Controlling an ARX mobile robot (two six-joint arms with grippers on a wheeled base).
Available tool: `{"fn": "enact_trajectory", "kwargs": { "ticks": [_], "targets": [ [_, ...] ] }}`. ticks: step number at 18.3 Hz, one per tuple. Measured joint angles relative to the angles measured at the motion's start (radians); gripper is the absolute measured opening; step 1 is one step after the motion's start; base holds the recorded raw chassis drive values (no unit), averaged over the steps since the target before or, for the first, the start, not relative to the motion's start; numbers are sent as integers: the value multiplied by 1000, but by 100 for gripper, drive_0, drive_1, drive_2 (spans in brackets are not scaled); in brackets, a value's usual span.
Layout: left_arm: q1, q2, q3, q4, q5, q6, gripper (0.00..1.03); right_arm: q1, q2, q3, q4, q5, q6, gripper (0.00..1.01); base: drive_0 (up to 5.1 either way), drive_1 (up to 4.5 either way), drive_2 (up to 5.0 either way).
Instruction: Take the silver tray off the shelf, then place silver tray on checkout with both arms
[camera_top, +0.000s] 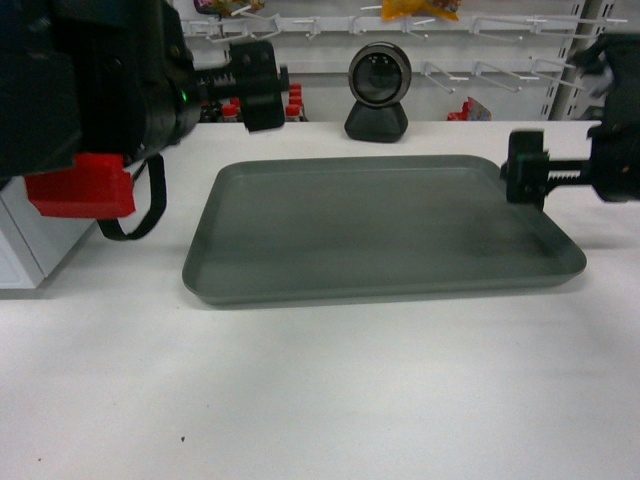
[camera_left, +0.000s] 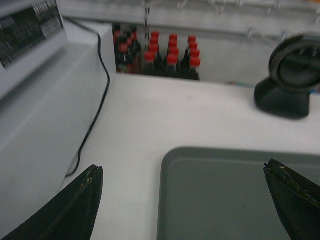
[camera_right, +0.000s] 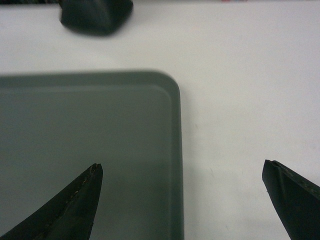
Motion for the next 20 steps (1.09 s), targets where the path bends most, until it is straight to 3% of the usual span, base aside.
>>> {"fn": "enact_trajectory", "kwargs": {
  "ticks": [3,6,11,12,13,14,15,16,18,20],
  "targets": [
    [2,-118,-115,106,14,-3,98,-18,-125,-88,121,-20,113,98,0,0,0],
    [34,-261,-263,162,0,15,98,-54,-235,-204,168,-21,178,98,0,0,0],
    [69,-435,-338,150,-37,69,98,-59,-380,-308,178,-16,223,98,0,0,0],
    [82,-452,-345,113,-12,88,96,-50,-406,-322,192,-4,226,98,0,0,0],
    [101,-473,-357,64,63,103,91,-39,-409,-344,267,32,204,94,0,0,0],
    [133,-542,-437,34,193,143,78,-50,-461,-420,337,63,111,81,0,0,0],
    [167,-614,-507,22,259,155,67,-65,-534,-496,325,71,44,70,0,0,0],
    [204,-681,-556,21,296,163,57,-71,-613,-561,301,75,7,59,0,0,0],
    [233,-782,-640,44,341,169,35,-71,-764,-655,238,76,-26,39,0,0,0],
    [258,-831,-718,39,370,170,15,-71,-885,-740,252,75,-35,17,0,0,0]
  ]
}}
